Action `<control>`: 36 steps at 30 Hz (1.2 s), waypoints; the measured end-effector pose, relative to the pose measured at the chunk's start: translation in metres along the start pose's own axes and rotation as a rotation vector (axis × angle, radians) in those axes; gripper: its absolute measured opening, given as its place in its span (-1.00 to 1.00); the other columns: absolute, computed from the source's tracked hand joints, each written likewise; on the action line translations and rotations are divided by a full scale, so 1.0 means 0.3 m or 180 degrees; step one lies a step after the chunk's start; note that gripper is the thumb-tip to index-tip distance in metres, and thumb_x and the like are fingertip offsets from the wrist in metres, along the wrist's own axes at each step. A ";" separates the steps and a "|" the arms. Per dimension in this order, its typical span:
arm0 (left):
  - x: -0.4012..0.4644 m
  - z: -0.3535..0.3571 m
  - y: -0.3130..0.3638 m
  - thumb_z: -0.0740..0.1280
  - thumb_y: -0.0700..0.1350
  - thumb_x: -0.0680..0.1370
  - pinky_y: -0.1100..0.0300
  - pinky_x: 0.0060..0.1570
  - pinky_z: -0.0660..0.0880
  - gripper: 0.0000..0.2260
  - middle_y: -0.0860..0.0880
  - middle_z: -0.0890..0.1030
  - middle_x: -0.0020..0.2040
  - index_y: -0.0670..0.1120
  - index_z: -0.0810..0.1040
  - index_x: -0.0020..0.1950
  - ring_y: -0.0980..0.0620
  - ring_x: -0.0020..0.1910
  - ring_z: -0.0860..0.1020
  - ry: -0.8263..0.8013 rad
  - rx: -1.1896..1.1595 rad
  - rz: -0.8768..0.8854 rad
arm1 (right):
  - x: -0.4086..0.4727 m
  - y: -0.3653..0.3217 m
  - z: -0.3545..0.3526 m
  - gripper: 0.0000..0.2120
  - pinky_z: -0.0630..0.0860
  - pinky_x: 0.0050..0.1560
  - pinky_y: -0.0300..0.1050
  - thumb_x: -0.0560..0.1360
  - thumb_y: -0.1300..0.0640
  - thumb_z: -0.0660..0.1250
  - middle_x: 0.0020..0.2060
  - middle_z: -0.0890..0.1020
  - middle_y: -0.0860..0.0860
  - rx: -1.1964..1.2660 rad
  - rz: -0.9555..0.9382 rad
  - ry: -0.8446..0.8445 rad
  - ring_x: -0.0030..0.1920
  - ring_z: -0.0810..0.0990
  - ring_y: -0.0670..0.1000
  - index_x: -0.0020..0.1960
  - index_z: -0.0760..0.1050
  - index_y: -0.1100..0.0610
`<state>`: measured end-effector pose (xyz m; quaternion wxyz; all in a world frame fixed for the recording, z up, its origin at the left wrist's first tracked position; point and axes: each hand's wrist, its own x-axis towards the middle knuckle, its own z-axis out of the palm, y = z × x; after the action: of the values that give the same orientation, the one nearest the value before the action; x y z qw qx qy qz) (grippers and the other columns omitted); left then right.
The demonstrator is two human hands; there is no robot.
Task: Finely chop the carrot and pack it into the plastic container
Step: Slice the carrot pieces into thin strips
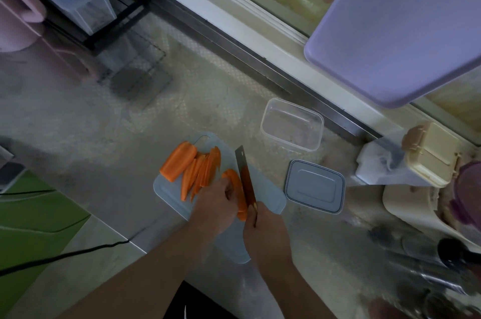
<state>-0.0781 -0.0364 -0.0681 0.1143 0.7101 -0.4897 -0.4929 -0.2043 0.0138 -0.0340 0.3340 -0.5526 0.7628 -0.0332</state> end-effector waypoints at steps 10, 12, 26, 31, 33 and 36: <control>-0.006 0.004 -0.003 0.28 -0.03 0.67 -0.10 -0.26 0.68 -0.81 -0.05 0.63 -0.25 0.00 0.49 -0.14 -0.03 -0.28 0.68 0.0010 -0.0161 -0.0011 | -0.066 0.004 -0.055 -0.69 0.35 -0.44 -0.27 0.70 0.00 0.12 -0.39 0.53 -0.01 0.0049 0.0020 -0.0017 -0.40 0.55 -0.04 -0.22 0.36 0.00; -0.006 0.005 -0.004 0.27 -0.03 0.67 -0.09 -0.26 0.68 -0.80 -0.04 0.63 -0.26 0.01 0.49 -0.15 -0.02 -0.29 0.68 0.0019 -0.0137 -0.0005 | -0.068 0.002 -0.045 -0.69 0.38 -0.43 -0.25 0.70 0.00 0.11 -0.38 0.54 -0.01 0.0028 0.0015 -0.0038 -0.39 0.57 -0.04 -0.21 0.38 0.00; 0.001 0.010 -0.011 0.26 -0.04 0.67 -0.10 -0.23 0.67 -0.80 -0.02 0.63 -0.28 0.03 0.49 -0.16 0.00 -0.29 0.67 0.0061 -0.0078 0.0052 | -0.068 0.003 -0.029 -0.73 0.33 -0.43 -0.23 0.68 0.07 0.09 -0.39 0.50 -0.01 -0.0167 0.0128 -0.0191 -0.42 0.45 -0.09 -0.19 0.38 0.03; 0.001 0.005 -0.013 0.26 -0.04 0.64 -0.12 -0.25 0.66 -0.82 -0.02 0.63 -0.32 0.01 0.47 -0.16 -0.04 -0.32 0.67 0.0023 -0.0111 0.0028 | -0.037 -0.004 -0.013 -0.75 0.30 -0.43 -0.25 0.65 0.11 0.11 -0.37 0.49 -0.03 -0.0228 0.0134 -0.0226 -0.38 0.47 -0.06 -0.20 0.35 0.05; 0.002 0.005 -0.012 0.25 -0.04 0.64 -0.13 -0.26 0.66 -0.82 -0.04 0.64 -0.32 0.00 0.47 -0.16 -0.06 -0.33 0.67 0.0007 -0.0099 0.0024 | -0.021 -0.011 -0.002 -0.76 0.36 -0.40 -0.22 0.66 0.08 0.10 -0.33 0.53 -0.03 -0.0278 0.0106 -0.0166 -0.34 0.53 -0.05 -0.15 0.40 0.07; 0.000 0.003 -0.007 0.25 -0.04 0.66 -0.14 -0.26 0.67 -0.81 -0.06 0.65 -0.30 -0.01 0.49 -0.15 -0.07 -0.32 0.68 0.0007 -0.0132 0.0007 | -0.002 -0.030 0.007 -0.75 0.29 -0.41 -0.22 0.69 0.05 0.10 -0.32 0.52 -0.03 -0.0139 0.0055 -0.0052 -0.31 0.52 0.00 -0.14 0.38 0.06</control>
<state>-0.0775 -0.0350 -0.0698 0.1300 0.7075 -0.4800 -0.5021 -0.1957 0.0114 -0.0316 0.3284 -0.5534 0.7654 -0.0091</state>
